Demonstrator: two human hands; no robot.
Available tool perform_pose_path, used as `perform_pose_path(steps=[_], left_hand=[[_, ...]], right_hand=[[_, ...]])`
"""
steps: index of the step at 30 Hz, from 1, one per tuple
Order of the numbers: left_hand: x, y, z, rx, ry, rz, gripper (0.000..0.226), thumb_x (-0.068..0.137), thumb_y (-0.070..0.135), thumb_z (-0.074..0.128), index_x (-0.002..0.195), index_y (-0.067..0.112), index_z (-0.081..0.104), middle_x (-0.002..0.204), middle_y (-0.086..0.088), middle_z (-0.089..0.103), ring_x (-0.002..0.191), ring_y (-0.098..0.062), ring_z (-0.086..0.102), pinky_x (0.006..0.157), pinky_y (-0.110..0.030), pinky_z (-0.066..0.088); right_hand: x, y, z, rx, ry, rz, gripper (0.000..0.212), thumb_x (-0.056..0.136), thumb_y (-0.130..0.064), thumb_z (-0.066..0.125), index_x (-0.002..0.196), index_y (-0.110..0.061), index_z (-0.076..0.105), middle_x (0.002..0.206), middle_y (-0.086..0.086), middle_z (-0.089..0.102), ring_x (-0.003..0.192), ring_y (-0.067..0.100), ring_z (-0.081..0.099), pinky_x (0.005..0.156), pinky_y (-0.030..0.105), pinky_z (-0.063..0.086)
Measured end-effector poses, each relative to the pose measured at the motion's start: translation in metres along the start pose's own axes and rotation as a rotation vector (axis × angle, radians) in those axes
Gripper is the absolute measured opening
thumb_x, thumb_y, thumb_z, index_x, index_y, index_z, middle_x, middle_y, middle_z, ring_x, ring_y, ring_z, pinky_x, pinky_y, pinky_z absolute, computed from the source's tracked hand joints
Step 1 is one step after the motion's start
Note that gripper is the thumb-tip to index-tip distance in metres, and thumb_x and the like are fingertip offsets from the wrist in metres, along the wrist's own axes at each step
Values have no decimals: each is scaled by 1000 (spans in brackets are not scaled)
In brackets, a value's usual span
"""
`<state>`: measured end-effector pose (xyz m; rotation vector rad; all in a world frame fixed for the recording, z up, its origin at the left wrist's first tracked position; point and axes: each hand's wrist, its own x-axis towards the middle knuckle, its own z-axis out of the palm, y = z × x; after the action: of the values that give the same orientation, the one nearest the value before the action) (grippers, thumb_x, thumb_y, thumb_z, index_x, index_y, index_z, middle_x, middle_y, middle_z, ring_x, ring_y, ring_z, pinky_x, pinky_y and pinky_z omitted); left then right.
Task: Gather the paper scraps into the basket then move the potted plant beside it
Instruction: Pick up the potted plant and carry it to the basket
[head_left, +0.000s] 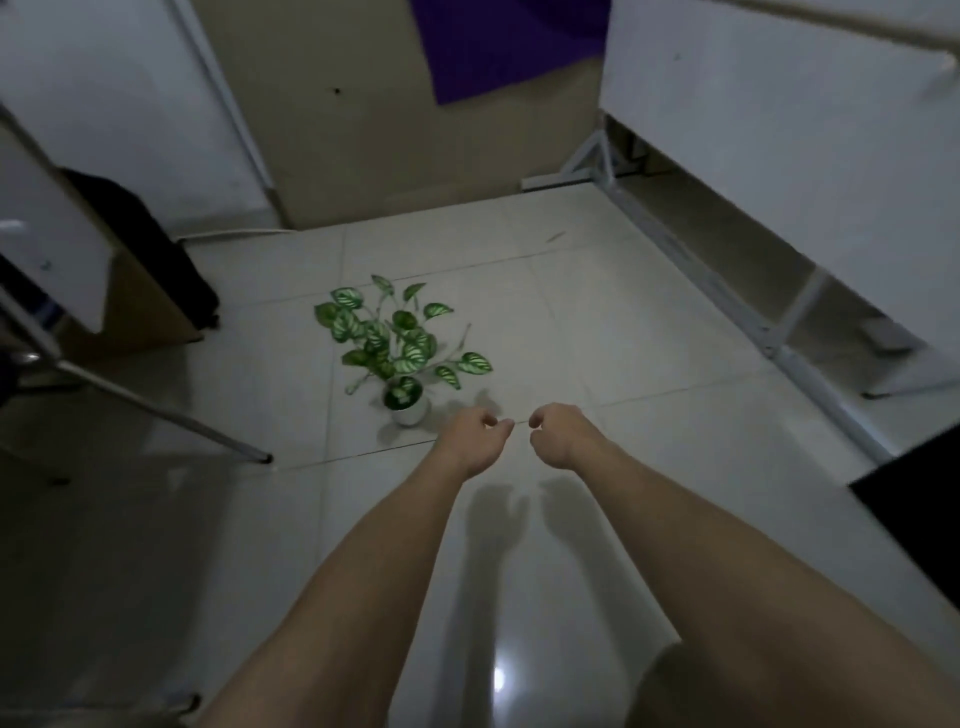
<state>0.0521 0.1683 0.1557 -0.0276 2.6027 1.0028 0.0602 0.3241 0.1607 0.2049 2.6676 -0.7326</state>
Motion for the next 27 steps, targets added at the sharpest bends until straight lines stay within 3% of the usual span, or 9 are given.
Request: perform_pose_path(steps=[5,8,10,16,21,24,27], left_hand=[[32,-74,-44,-72,-6,-110,55,84,54,55,119,13,65,122,-8,65,107,-24,59,87,-32,46],[66,-103,-74,-114,-6,-163,53,83,51,58,121,15,62,122,-6,63,97,-19,57,78,-27,40],[89,-124,-76,-121,12,-196,54,82,49,61,123,14,61,123,-7,63,102,-21,59,82,-29,44],[149,-193,-33,-244,101,-310,65,77,46,73,128,13,51,128,-7,58,112,-24,56,84,-26,39],[192,-227,-6,-382,184,-343,97,68,39,84,144,11,30,144,-12,42,128,-29,46,101,-37,41],[211,-240,6,-398,213,-281,113,59,36,86,148,17,18,149,-12,32,135,-30,36,109,-42,36],[226,-245,16,-521,262,-197,121,44,36,85,144,23,17,147,-7,31,133,-26,39,108,-46,40]], right_hand=[[40,-75,42,-57,-117,-11,39,93,-21,49,131,-16,57,135,13,57,122,30,55,103,40,46],[76,-110,56,-77,-173,13,42,93,-19,46,135,-17,54,140,13,53,125,30,52,105,41,44],[101,-118,72,-67,-189,60,44,92,-19,47,136,-18,52,142,12,50,126,30,51,106,41,43],[168,-93,133,-137,-164,32,41,92,-21,49,132,-21,54,140,11,51,125,31,51,104,41,43],[205,-67,163,-186,-121,-15,38,91,-19,50,129,-18,57,135,12,54,122,31,51,102,42,45],[221,-60,175,-219,-62,-65,37,89,-17,52,126,-16,59,128,13,58,118,32,54,99,42,47],[233,-55,184,-219,-2,-108,36,89,-15,52,124,-13,60,124,14,59,114,34,55,95,43,49]])
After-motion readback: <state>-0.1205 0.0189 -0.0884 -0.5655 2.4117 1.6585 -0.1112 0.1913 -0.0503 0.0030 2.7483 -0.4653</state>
